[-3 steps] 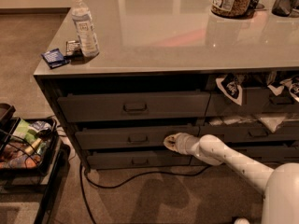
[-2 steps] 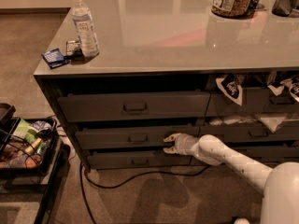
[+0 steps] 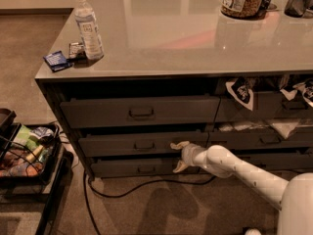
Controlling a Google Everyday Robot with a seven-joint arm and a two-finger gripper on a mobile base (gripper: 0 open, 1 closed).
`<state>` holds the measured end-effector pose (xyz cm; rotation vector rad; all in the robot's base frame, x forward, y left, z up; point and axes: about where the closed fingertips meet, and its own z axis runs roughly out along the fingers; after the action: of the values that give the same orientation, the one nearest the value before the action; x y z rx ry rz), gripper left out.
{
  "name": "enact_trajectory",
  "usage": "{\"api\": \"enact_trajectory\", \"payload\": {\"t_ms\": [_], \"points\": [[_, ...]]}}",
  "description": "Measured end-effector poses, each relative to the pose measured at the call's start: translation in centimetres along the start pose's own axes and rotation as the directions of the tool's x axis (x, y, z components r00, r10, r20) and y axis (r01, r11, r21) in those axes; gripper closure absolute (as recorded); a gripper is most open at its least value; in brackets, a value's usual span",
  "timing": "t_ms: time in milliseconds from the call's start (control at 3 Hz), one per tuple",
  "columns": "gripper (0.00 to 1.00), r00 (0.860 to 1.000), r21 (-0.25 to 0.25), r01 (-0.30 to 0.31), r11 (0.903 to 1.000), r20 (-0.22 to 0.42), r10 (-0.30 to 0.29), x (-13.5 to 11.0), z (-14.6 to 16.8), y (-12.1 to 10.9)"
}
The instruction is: Close middle drawer
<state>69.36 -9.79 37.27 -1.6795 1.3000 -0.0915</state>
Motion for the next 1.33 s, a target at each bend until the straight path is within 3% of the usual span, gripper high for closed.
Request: {"api": "enact_trajectory", "payload": {"t_ms": [1333], "points": [[0.0, 1.0, 0.0, 0.0, 1.0, 0.0, 0.0, -1.46, -0.65, 1.53]]}}
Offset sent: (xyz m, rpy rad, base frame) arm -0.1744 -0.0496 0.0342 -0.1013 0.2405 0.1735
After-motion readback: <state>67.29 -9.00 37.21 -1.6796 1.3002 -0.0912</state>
